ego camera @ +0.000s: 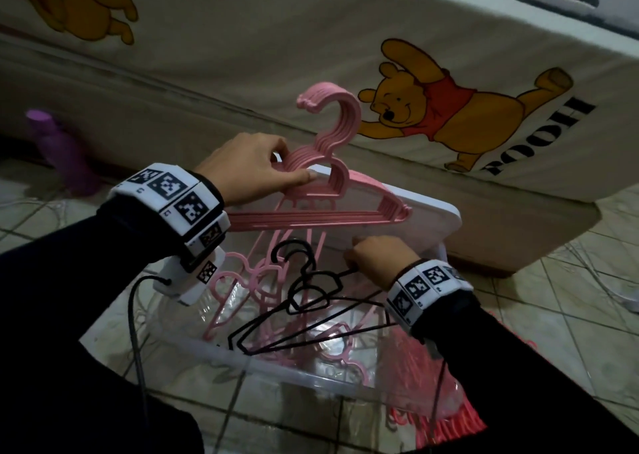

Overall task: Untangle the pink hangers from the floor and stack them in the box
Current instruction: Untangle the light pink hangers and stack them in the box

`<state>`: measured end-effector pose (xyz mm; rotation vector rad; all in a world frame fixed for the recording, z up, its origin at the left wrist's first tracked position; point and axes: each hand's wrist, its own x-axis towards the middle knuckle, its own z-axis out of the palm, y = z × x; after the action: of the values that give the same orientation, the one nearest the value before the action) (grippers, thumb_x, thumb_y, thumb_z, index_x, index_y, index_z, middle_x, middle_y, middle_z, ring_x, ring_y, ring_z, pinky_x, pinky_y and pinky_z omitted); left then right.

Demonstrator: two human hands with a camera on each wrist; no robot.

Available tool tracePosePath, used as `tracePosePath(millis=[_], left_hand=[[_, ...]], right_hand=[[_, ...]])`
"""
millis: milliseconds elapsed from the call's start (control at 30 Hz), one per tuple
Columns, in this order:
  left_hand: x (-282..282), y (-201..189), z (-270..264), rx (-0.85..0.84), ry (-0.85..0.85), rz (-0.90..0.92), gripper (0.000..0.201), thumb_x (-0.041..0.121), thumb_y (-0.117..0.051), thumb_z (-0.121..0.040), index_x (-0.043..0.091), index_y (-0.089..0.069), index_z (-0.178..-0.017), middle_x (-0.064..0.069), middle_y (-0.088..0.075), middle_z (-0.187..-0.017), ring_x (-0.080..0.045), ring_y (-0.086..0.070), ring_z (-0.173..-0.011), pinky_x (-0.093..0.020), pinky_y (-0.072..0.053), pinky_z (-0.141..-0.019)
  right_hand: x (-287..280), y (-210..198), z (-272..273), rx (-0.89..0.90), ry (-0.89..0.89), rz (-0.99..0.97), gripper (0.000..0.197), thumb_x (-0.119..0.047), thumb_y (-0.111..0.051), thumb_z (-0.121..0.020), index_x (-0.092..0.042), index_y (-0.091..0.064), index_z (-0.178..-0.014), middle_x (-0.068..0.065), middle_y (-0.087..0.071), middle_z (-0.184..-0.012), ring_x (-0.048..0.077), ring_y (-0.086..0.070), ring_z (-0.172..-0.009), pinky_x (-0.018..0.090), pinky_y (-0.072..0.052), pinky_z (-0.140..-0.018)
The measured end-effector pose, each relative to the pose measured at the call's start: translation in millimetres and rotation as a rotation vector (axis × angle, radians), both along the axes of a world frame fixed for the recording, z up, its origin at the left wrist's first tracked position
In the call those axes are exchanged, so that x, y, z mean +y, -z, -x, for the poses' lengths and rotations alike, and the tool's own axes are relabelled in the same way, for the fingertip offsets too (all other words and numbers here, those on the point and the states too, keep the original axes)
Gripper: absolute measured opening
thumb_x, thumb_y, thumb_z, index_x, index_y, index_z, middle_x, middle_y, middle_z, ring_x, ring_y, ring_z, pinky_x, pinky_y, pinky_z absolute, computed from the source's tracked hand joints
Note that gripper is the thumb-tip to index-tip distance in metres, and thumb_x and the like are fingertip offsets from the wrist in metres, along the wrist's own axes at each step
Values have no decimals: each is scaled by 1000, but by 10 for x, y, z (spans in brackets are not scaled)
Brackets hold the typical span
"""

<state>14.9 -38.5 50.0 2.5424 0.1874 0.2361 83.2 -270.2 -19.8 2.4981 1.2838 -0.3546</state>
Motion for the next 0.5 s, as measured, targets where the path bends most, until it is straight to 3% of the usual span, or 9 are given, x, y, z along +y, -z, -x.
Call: tracePosePath(millis=[100, 200, 300, 400, 500], left_hand=[[-12, 45, 9, 22, 20, -9, 52, 79, -58, -64, 29, -63, -78, 2, -67, -85, -18, -63, -86, -41, -52, -81], [-31, 68, 28, 37, 56, 22, 63, 87, -51, -57, 27, -63, -75, 4, -66, -81, -17, -61, -81, -39, -51, -78], [-53, 74, 27, 37, 92, 83, 66, 86, -46, -64, 24, -64, -74, 3, -67, -75, -18, -61, -75, -36, -49, -70], [-103, 79, 32, -5, 106, 132, 65, 85, -35, -72, 24, -54, -64, 10, -53, -55, 1, -52, -52, -18, -36, -49], [-136, 98, 24, -6, 106, 139, 62, 85, -32, -66, 26, -52, -61, 9, -52, -56, 4, -49, -53, -22, -34, -54]], right_hand=[[-96, -245, -5, -4, -26, -92, 21, -17, -52, -90, -21, -63, -107, 5, -59, -114, 26, -59, -102, 29, -37, -70], [-183, -475, -20, 19, 8, -188, 19, -19, -53, -92, -22, -64, -107, 4, -60, -113, 26, -59, -101, 33, -48, -79], [-302, -649, -67, 14, 59, -343, 17, -16, -55, -91, -22, -65, -104, 0, -61, -108, 23, -59, -96, 35, -48, -78], [-417, -715, -143, 14, 131, -487, 18, -11, -58, -88, -21, -67, -101, -2, -62, -103, 19, -58, -92, 29, -43, -72], [-447, -690, -191, 16, 153, -575, 14, -12, -60, -88, -19, -66, -98, -2, -61, -97, 16, -56, -84, 30, -45, -72]])
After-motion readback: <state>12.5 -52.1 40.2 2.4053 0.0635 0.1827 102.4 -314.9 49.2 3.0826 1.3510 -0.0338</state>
